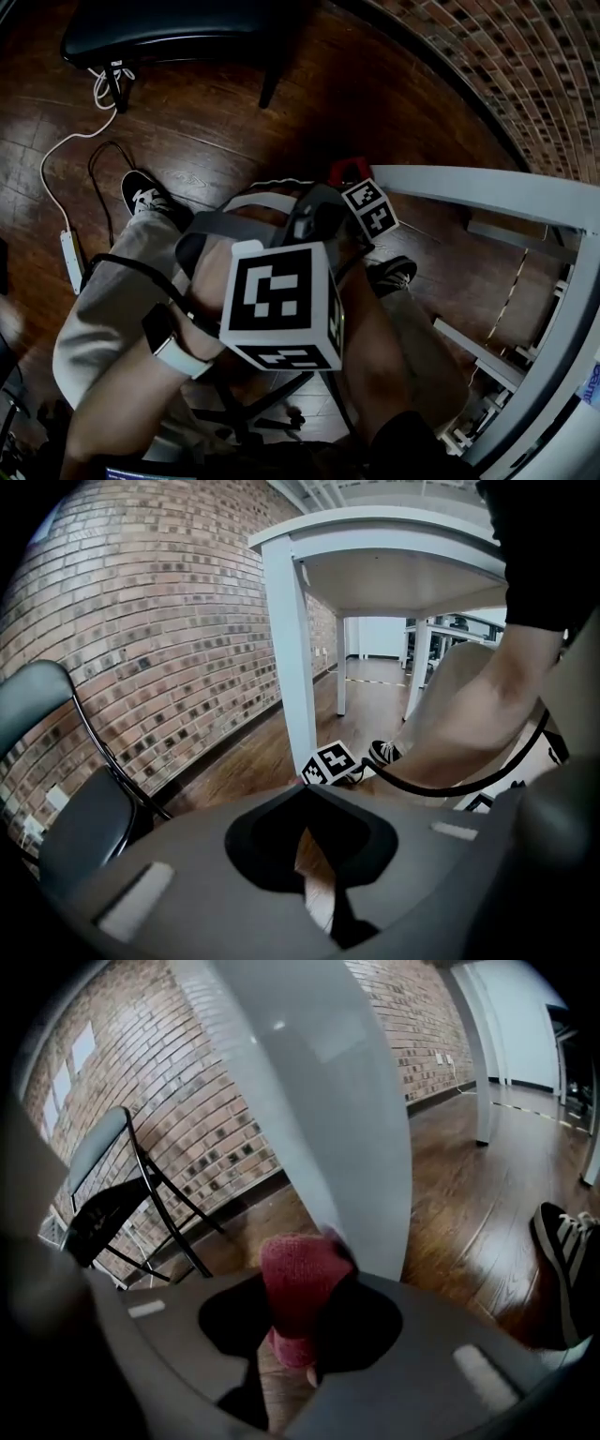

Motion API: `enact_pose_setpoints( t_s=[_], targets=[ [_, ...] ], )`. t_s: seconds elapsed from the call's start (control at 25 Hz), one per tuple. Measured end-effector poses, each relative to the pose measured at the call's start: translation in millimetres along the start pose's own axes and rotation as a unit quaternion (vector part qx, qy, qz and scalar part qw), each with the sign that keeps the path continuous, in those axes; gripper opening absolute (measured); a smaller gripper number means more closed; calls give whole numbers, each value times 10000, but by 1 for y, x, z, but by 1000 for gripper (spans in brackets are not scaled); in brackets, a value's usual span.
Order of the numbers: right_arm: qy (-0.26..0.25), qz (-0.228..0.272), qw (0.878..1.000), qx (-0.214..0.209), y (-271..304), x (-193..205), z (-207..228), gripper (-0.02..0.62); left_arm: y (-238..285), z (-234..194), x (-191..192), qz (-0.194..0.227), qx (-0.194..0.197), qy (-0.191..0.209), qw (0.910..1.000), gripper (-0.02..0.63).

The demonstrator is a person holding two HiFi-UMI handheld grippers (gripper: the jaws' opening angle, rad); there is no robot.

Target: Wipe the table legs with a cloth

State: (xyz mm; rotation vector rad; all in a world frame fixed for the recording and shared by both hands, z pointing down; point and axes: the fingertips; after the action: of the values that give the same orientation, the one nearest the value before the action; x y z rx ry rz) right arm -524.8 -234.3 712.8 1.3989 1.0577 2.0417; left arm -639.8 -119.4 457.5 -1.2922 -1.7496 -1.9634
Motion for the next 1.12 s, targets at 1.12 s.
enact_pose_setpoints(
  t_s=[1.12],
  targets=[
    [1197,3479,9182,-1471,-397,-278,-67,106,-41,15,-10,879,-550,447,9936,2]
  ],
)
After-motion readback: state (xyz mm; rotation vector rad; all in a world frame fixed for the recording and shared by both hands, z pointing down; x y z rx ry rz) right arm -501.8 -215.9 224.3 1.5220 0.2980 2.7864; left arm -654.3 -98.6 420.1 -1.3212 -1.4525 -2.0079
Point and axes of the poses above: the fingertips, and each gripper's own axes: y forward along the fingers, z to its right, x out of its underside, and after that the axes turned 13 degrees about x, right-handed
